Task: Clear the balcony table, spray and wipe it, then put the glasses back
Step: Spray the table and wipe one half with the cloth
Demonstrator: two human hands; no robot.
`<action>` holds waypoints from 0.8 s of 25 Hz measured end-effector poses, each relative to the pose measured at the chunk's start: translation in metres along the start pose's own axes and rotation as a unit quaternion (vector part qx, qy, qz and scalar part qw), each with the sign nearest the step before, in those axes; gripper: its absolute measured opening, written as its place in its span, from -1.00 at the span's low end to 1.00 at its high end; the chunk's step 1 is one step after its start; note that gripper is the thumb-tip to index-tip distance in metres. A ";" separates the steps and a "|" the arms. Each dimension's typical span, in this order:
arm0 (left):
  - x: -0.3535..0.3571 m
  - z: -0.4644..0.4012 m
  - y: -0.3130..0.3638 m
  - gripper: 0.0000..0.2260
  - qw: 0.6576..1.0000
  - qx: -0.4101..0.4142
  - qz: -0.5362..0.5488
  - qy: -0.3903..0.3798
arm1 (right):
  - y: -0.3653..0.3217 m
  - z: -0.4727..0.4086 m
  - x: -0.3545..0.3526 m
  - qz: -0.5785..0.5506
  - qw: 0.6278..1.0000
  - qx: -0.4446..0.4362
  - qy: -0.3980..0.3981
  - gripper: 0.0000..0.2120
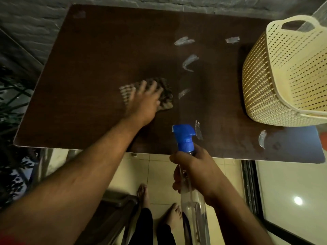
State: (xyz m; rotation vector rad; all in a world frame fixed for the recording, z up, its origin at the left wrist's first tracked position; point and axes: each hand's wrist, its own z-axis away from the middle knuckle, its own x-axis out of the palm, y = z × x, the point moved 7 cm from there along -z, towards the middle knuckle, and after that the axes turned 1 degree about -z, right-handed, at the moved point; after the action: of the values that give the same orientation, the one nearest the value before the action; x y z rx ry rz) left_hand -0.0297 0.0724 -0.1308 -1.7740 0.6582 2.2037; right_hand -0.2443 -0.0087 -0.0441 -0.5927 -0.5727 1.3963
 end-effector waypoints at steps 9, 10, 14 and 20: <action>0.009 0.144 -0.042 -0.51 0.997 0.067 -0.007 -0.027 | 0.011 0.007 0.005 0.028 0.999 -0.006 -0.017 -0.71; 0.002 0.131 -0.055 -0.53 0.999 0.031 -0.003 -0.022 | 0.013 0.006 0.002 0.037 0.999 -0.007 -0.010 -0.66; -0.005 0.051 -0.049 -0.57 0.999 -0.044 0.004 0.015 | 0.022 0.007 -0.001 0.044 0.999 -0.005 -0.004 -0.68; 0.012 0.060 0.023 -0.55 1.000 0.013 -0.024 0.008 | 0.017 0.008 0.003 0.011 1.000 0.001 -0.013 -0.82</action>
State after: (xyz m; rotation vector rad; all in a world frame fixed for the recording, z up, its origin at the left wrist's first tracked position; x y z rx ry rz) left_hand -0.0946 0.0807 -0.1281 -1.7779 0.6370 2.1418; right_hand -0.2618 -0.0035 -0.0498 -0.5815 -0.5884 1.4269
